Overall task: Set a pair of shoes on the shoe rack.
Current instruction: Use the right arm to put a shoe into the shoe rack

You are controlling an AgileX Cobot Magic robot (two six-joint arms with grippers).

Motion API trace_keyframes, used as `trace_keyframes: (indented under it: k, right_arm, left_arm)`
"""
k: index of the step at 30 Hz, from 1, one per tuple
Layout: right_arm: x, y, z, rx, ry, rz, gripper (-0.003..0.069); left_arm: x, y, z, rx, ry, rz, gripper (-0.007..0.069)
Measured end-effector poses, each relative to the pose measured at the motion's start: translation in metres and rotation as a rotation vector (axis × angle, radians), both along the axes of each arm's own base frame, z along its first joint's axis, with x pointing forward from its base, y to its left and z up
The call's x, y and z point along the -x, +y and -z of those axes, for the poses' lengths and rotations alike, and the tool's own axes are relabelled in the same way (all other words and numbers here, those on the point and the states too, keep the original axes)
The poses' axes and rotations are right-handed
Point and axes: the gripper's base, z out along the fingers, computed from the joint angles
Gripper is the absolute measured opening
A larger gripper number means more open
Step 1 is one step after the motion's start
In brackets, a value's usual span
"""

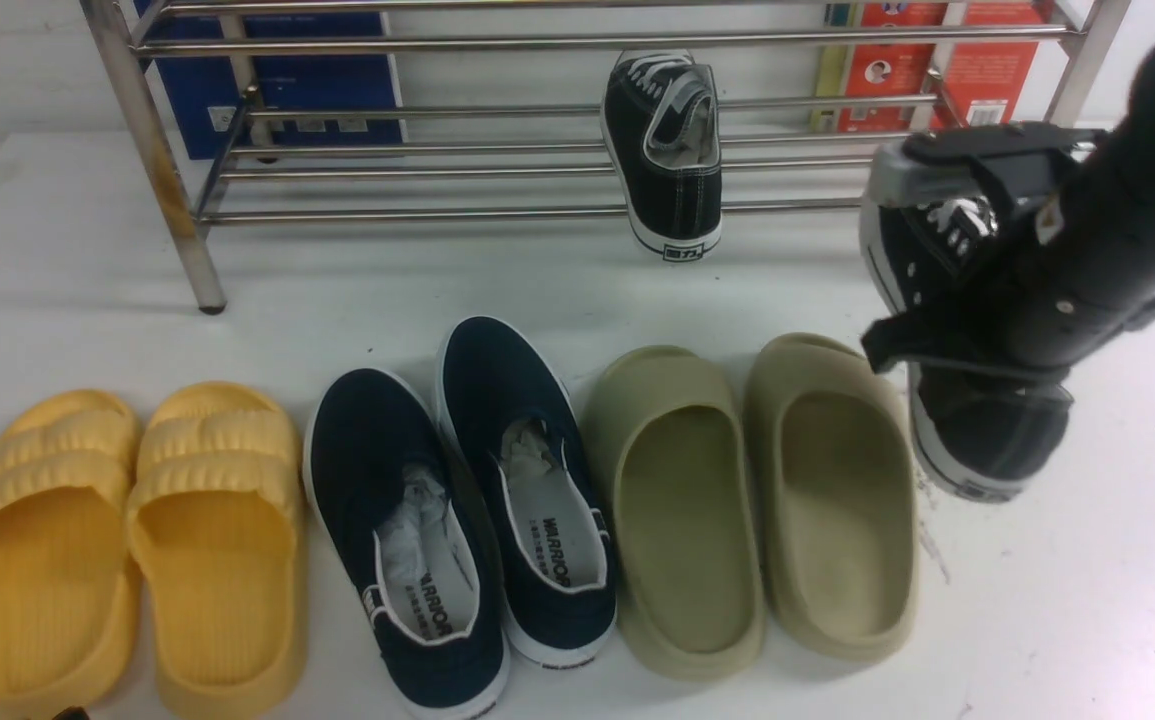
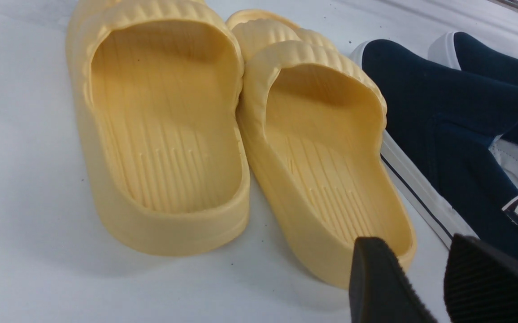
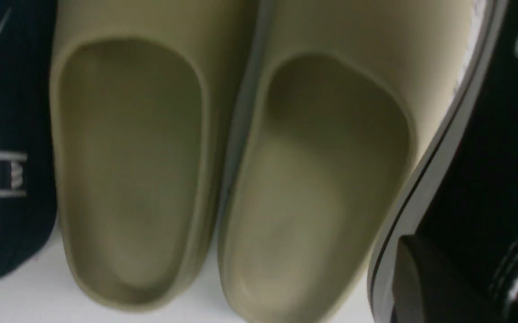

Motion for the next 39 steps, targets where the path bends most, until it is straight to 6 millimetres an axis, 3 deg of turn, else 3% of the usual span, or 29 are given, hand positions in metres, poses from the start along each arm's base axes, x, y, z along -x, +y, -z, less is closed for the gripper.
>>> trace_keyframes:
  k: [9,16,22,39]
  right_arm:
    - [-0.080,0.033,0.010,0.003,-0.058,-0.035,0.0029]
    - [-0.123,0.033,0.025,0.010,-0.047,-0.013,0.0029]
    - [-0.142,0.028,0.031,0.011,-0.053,-0.014,0.0029]
    - [-0.161,0.034,0.039,-0.045,-0.154,-0.015,0.0029]
  left_arm:
    - [0.000,0.000,0.000,0.000,0.000,0.000,0.0240]
    - [0.000,0.000,0.000,0.000,0.000,0.000,0.0240]
    - [0.000,0.000,0.000,0.000,0.000,0.000,0.0240]
    - [0.000,0.000,0.000,0.000,0.000,0.000,0.0240]
